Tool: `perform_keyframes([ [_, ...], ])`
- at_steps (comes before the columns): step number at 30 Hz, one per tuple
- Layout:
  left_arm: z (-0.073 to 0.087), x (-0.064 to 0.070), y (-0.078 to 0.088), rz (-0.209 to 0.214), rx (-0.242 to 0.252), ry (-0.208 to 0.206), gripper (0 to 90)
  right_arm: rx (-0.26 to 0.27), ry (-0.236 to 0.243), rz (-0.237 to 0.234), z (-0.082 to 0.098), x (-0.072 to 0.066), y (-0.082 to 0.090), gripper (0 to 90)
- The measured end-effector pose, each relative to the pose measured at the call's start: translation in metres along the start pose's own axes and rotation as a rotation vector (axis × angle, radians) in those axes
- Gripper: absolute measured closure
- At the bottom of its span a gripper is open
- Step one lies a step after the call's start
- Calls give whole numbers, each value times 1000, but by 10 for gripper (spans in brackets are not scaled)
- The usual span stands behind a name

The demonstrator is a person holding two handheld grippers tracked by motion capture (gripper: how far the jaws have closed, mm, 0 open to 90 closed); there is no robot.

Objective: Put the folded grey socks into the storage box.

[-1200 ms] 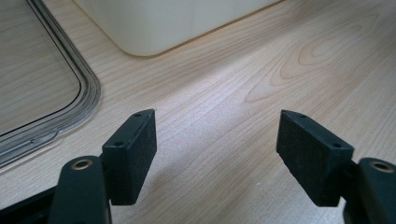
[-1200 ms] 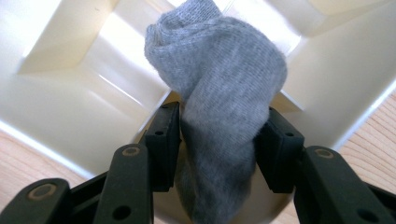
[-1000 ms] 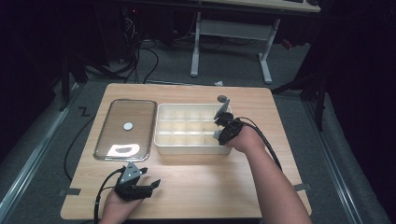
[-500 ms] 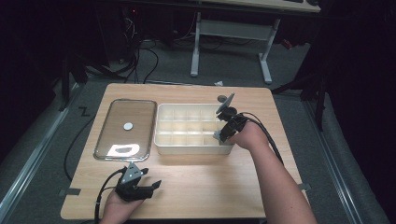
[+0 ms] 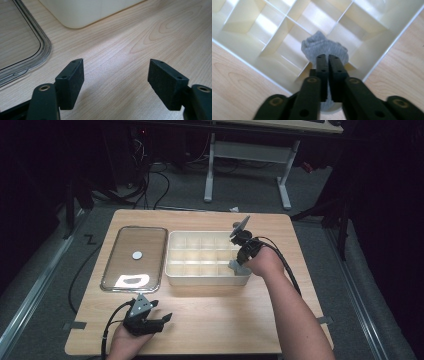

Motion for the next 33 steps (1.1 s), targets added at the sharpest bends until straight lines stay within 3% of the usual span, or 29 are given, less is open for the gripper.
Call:
perform_keyframes([
  [2, 0, 0, 0, 1, 2, 1, 299, -15, 24, -1, -2, 1, -4, 900],
  [6, 1, 0, -2, 2, -2, -4, 299, -59, 16, -5, -4, -1, -11, 900],
  [17, 0, 1, -1, 9, 0, 1, 301, -65, 22, -22, -7, -6, -25, 900],
  [22, 0, 1, 0, 12, -3, -1, 301, -61, 33, -2, -5, -7, -20, 900],
  [27, 0, 1, 0, 11, -2, -4, 301, -13, 16, 35, -4, -1, -4, 900],
  [28, 0, 1, 0, 10, 1, -4, 301, -20, -12, 49, -3, 1, -3, 900],
  [33, 0, 0, -2, 7, 2, 1, 301, -54, -3, 34, 0, 3, -12, 900],
])
Point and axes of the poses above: each handheld gripper's, and its own axes: y roughly backward along the jaws, z roughly out of its underside, x roughly to its right, the point moved 4 cm from there along -y, roughly forward along the jaws, and after that the axes turned 13 degrees about y, right-handed, at the moved point
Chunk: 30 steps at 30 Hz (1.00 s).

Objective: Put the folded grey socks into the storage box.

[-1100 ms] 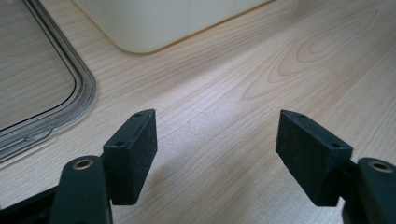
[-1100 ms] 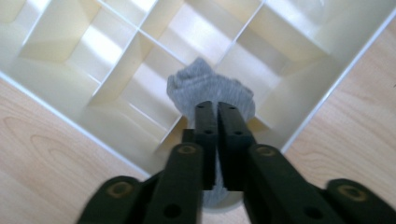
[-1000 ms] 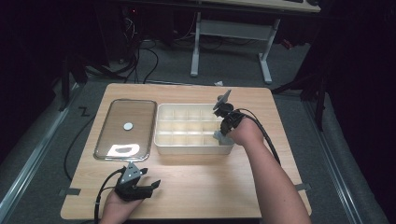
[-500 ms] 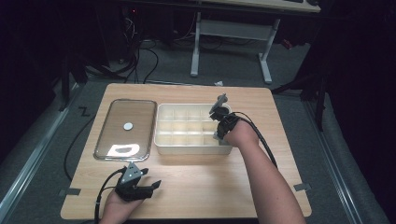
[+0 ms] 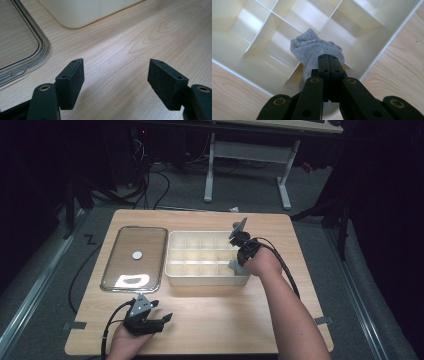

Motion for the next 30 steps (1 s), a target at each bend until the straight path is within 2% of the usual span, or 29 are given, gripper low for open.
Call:
perform_keyframes([
  [1, 0, 0, 0, 0, -2, 1, 301, 0, -10, -5, -1, -1, -1, 900],
  [2, 0, 0, -1, 0, -6, 1, 301, 4, 12, -2, -1, 0, -2, 900],
  [5, 1, 1, 0, 2, -5, -4, 301, -15, 7, -12, -1, -3, -6, 900],
  [7, 1, 1, 0, 4, -4, -2, 301, -24, 30, -9, -2, -4, -8, 900],
  [8, 1, 1, 0, 4, -5, -1, 301, -30, 17, -10, -2, -6, -9, 900],
  [16, 2, 3, -1, 4, -6, -7, 301, -52, 43, -11, 0, -7, -15, 900],
  [23, 3, 4, -2, 8, -17, -9, 300, -69, 44, -17, 4, -8, -22, 900],
  [24, 3, 4, -2, 8, -18, -12, 301, -80, 32, -19, 5, -9, -26, 900],
  [25, 3, 4, -2, 9, -18, -11, 301, -88, 46, -14, 6, -8, -30, 900],
  [26, 3, 4, -2, 8, -17, -12, 301, -92, 30, -15, 7, -10, -34, 900],
  [30, 3, 4, -2, 10, -19, -10, 301, -84, 37, -32, 8, -8, -36, 900],
])
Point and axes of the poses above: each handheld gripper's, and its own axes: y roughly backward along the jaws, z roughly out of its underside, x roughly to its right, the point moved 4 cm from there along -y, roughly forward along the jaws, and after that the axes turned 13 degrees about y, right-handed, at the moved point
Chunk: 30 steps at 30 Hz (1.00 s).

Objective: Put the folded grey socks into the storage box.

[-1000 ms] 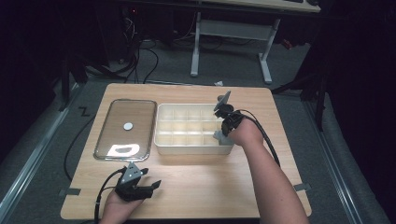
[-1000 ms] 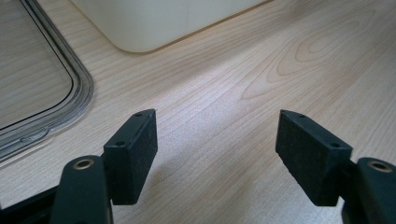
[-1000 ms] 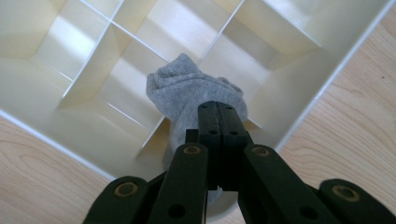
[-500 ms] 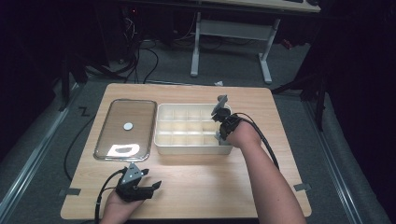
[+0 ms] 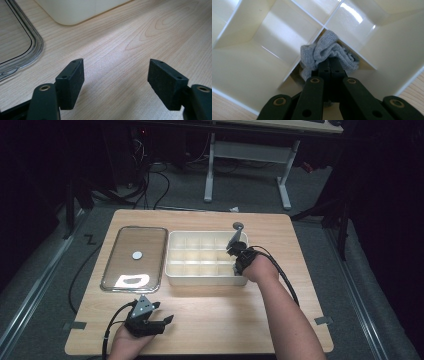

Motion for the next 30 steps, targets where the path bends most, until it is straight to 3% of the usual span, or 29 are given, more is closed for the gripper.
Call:
perform_keyframes([
  [4, 0, 0, -1, 0, -2, 0, 301, -9, -8, 7, -1, -1, 2, 900],
  [5, 0, -1, 0, 1, -3, 2, 301, -4, 10, 10, 0, 0, 4, 879],
  [7, 0, -1, 0, -1, -2, 2, 301, 8, -6, 5, 3, 1, 12, 863],
  [10, 0, 0, 0, 1, -3, -2, 301, 50, -20, 14, 6, 2, 31, 892],
  [13, 0, 1, -1, 1, -8, -6, 301, 128, -9, -2, 3, 0, 48, 900],
  [15, 0, 1, -1, 3, -11, -10, 301, 124, -1, -4, 0, -3, 47, 900],
  [18, 0, 1, 0, 3, -8, -4, 301, 79, 7, -7, -3, -7, 31, 900],
  [25, 1, 0, -1, 1, -11, -3, 301, 55, -24, 9, -4, -3, 14, 900],
  [30, 0, 0, 0, 1, -9, -2, 301, 19, -3, 11, -9, -1, 1, 900],
])
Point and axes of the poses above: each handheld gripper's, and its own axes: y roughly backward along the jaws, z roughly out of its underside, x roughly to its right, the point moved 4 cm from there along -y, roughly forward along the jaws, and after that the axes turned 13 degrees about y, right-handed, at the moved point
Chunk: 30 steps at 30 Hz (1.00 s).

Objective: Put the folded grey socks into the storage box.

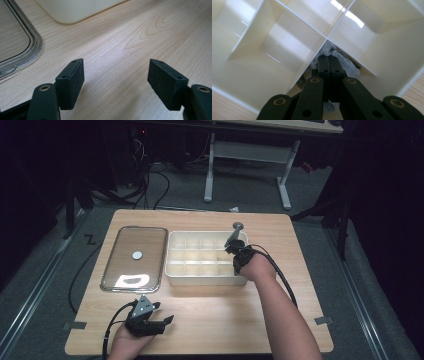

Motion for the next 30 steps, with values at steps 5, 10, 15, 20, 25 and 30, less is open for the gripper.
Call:
perform_keyframes([
  [5, 1, 1, 0, -2, -7, -10, 301, -25, -36, -18, -3, 0, -5, 900],
  [10, 0, 1, 0, -1, -3, -10, 301, -43, -61, -11, -5, -2, -8, 900],
  [15, 0, 2, 2, -3, 0, -11, 301, -47, -48, -7, -5, -2, -8, 900],
  [20, 0, 1, 1, -4, 3, -7, 301, -31, -31, -2, 0, -2, 7, 855],
  [25, -1, 1, 1, -2, 4, -10, 301, 72, -46, 5, 9, 0, 38, 832],
  [30, -1, 3, 1, 1, 2, -16, 301, 153, -49, 23, 22, 2, 51, 762],
])
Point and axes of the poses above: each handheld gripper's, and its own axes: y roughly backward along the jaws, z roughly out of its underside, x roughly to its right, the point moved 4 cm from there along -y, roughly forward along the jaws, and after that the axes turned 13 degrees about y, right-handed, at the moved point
